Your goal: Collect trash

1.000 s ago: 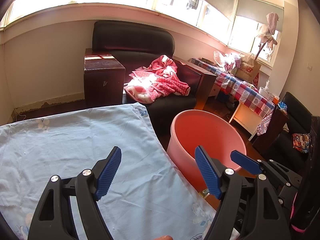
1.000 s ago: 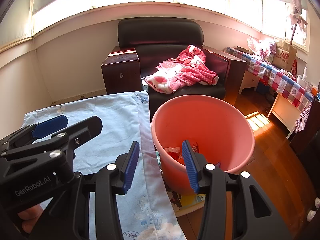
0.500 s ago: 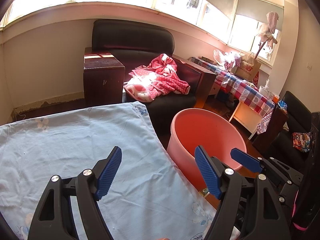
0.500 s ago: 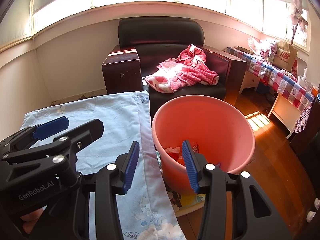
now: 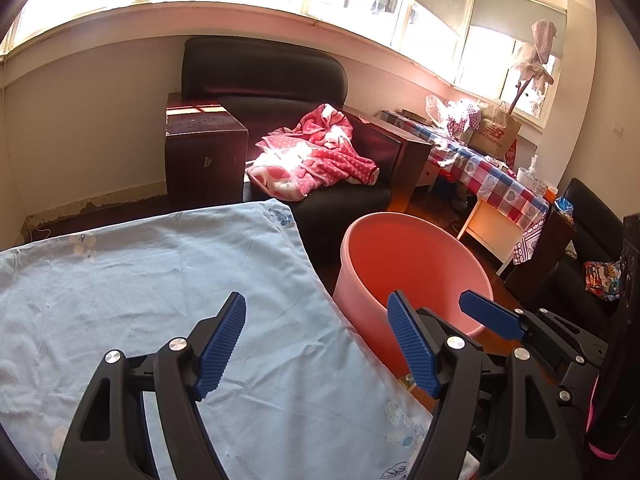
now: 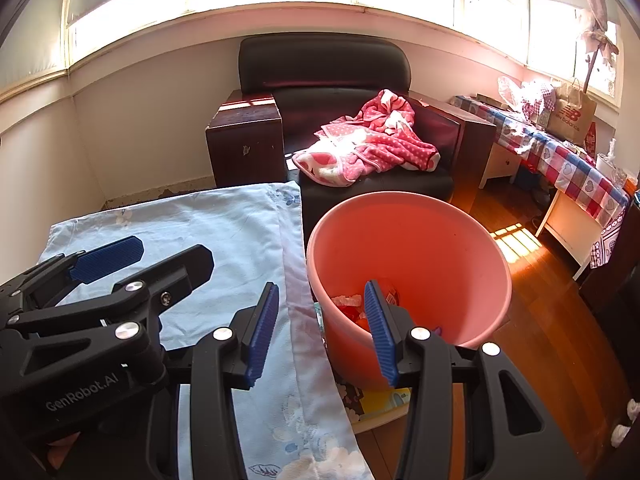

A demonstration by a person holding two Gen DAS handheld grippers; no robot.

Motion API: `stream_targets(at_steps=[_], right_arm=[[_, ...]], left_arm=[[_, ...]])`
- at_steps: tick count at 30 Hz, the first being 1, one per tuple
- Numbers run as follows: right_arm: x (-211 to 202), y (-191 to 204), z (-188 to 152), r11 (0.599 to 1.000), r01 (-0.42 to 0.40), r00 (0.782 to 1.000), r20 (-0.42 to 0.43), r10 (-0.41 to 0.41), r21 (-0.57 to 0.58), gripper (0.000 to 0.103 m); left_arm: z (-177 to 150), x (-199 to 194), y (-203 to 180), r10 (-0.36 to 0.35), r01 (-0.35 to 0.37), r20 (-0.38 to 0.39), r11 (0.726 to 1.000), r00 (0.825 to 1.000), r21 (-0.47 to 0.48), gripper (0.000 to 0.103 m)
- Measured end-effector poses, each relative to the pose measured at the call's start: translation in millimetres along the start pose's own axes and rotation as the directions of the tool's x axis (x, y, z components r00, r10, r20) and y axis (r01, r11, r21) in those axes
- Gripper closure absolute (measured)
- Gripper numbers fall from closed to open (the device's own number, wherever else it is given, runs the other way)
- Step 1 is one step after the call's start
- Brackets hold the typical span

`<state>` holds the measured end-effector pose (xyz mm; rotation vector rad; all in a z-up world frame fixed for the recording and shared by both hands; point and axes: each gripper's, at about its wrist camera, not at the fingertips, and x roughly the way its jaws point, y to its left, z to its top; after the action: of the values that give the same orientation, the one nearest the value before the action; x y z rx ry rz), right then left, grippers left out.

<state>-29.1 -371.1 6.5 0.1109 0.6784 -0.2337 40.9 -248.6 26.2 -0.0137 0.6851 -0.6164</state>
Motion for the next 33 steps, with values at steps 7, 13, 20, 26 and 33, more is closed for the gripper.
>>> stream_targets(at_steps=[7,13,20,26,33], right_arm=[[1.3,0.6,0.9,1.000,-0.003,1.000,-0.004,0.003,-0.004,0.058],[1.9,0.8,1.7,1.000,-0.004,1.000,-0.005,0.004,-0.006,0.058],[2.3,1.4,1.9,1.000,-0.004,1.000,-0.005,0.004,-0.006,0.058],[2.6,1.1,1.6,1.000,-0.004,1.000,-0.007,0.004,-0.009,0.058],[2.5,0.8,1.7,1.000,-0.003,1.000,-0.006,0.003,-0.013,0.058]], left_arm=[[0.2,1.1,0.8,-0.001,0.001,-0.003,1.000,1.000,0.001,0.031],[-0.3,1.2,0.7,-0.001,0.001,-0.005,1.000,1.000,0.000,0.031],[-0.4,1.4,0.6,-0.003,0.003,-0.008,1.000,1.000,0.000,0.031],[-3.9,1.4,1.4,-0.005,0.005,-0.011,1.000,1.000,0.004,0.031],[-5.0,3.4,3.6,-0.005,0.005,-0.020,1.000,1.000,-0.001,0.031]])
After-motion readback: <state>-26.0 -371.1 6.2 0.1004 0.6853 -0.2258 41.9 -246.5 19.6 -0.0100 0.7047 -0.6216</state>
